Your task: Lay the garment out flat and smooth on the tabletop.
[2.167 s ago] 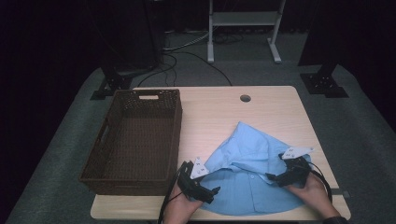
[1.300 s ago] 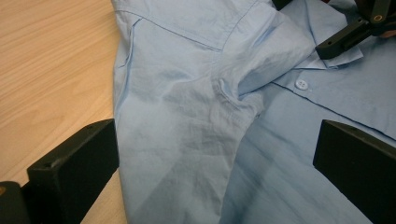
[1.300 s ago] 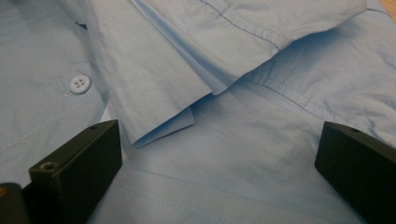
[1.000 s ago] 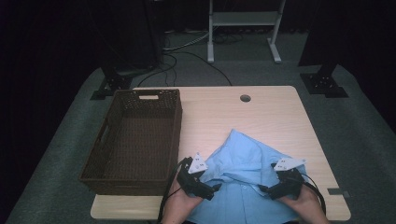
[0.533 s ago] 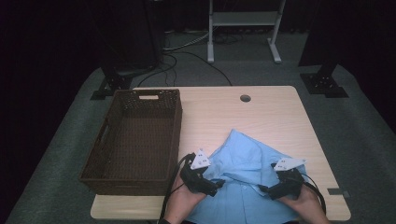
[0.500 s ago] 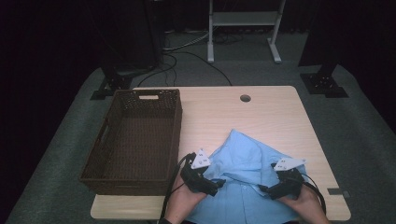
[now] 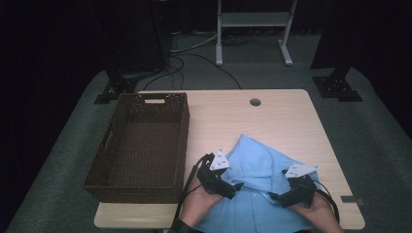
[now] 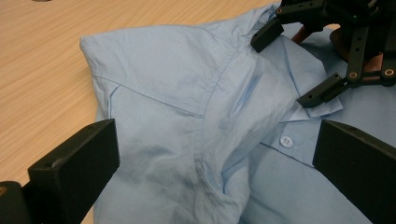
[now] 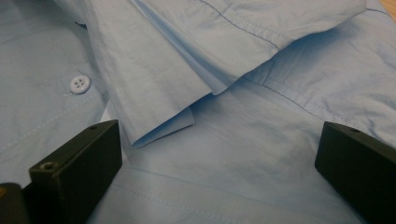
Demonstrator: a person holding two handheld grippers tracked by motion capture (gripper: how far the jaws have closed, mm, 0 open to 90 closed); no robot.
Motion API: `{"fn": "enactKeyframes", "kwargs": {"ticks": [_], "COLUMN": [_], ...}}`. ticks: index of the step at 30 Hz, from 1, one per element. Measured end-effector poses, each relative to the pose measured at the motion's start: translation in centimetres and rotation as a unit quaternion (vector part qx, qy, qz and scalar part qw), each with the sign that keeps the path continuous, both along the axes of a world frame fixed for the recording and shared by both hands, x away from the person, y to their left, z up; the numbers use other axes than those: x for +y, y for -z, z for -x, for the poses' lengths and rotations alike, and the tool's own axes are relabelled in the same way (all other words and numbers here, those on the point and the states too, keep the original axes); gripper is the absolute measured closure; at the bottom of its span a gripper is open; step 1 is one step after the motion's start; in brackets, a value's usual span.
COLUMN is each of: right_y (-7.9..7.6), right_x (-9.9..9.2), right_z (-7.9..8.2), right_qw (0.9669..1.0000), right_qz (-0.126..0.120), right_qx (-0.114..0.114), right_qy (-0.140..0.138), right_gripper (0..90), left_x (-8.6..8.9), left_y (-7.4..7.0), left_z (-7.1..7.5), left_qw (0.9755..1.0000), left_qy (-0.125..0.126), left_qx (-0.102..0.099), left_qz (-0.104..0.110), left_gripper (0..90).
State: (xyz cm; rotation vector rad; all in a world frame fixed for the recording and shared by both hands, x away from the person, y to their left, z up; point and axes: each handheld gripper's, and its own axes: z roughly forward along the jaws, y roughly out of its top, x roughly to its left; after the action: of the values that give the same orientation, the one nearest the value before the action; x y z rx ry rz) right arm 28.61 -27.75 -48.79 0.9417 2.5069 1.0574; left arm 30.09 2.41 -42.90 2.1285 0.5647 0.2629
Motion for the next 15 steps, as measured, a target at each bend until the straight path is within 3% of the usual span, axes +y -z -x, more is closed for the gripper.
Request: {"fn": "enactKeyframes", "kwargs": {"ticks": [8, 15], "right_y": [0.0, 0.0], "right_x": [0.0, 0.0], "right_z": [0.0, 0.0], "right_qw": [1.0000, 1.0000], "right_qz": [0.000, 0.000], "right_qx": [0.000, 0.000], "right_qy": [0.000, 0.000], "right_gripper": [0.0, 0.0], "left_x": [-1.0, -2.0], "left_y": [-0.3, -0.2], "left_z": [-0.3, -0.8], "left_qw": [0.9999, 0.9998], "left_qy": [0.011, 0.017], "left_qx": [0.002, 0.005], "left_qz": [0.007, -0.003], "left_gripper": [0.0, 0.0]}}
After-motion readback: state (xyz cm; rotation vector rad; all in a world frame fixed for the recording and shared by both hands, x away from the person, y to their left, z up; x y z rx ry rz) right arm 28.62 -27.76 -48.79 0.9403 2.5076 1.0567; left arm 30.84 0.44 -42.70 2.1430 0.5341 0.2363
